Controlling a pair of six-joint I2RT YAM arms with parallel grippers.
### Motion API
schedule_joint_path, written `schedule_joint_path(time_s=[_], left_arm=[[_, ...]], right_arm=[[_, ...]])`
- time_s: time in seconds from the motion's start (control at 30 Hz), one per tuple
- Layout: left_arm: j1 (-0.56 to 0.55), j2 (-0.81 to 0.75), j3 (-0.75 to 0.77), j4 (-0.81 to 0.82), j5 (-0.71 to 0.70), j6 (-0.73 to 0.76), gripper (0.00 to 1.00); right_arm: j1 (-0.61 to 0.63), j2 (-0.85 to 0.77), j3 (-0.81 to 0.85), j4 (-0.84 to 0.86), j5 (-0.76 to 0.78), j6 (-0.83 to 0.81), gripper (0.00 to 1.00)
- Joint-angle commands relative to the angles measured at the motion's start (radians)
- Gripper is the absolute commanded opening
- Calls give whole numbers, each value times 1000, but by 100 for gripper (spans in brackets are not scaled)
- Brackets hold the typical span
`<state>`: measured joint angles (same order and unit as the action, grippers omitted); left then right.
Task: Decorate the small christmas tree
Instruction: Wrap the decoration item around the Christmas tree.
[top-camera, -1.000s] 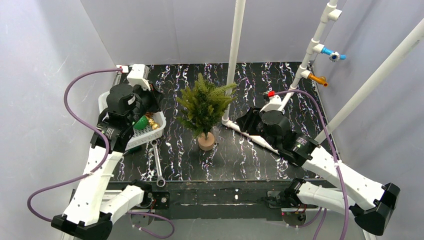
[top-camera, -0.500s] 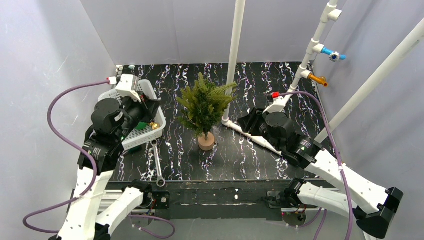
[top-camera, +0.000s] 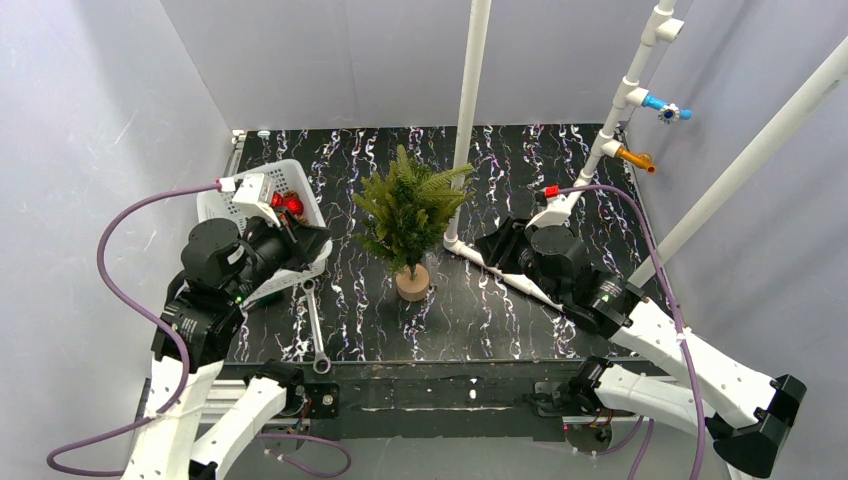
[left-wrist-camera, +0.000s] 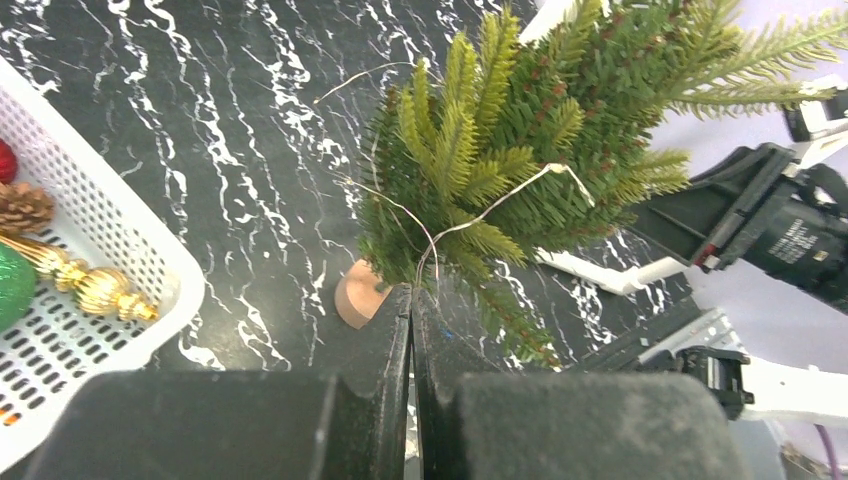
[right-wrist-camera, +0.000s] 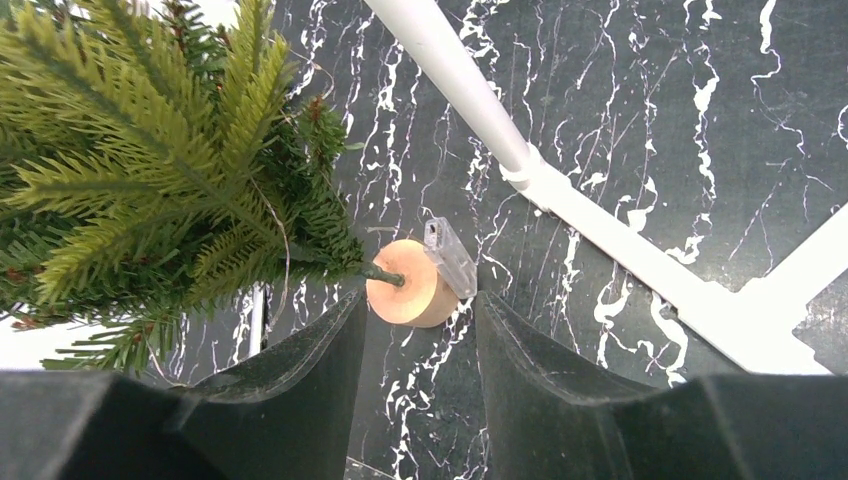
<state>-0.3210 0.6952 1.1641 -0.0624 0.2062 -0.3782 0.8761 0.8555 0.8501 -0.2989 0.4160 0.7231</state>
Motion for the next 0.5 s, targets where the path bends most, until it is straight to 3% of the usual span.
schedule_joint_path(time_s=[0.0,0.3,0.47], left_arm=[[0,-25,-1,7,96,-67,0],[0,-30,41,-21,280,-154,0],[-1,-44,41,-26,314,-176,0]], right_arm=[[-3,-22,-22,22,4,9,52],[-3,-24,-28,17,17,22,52],[-3,-25,-30,20,19,24,53]])
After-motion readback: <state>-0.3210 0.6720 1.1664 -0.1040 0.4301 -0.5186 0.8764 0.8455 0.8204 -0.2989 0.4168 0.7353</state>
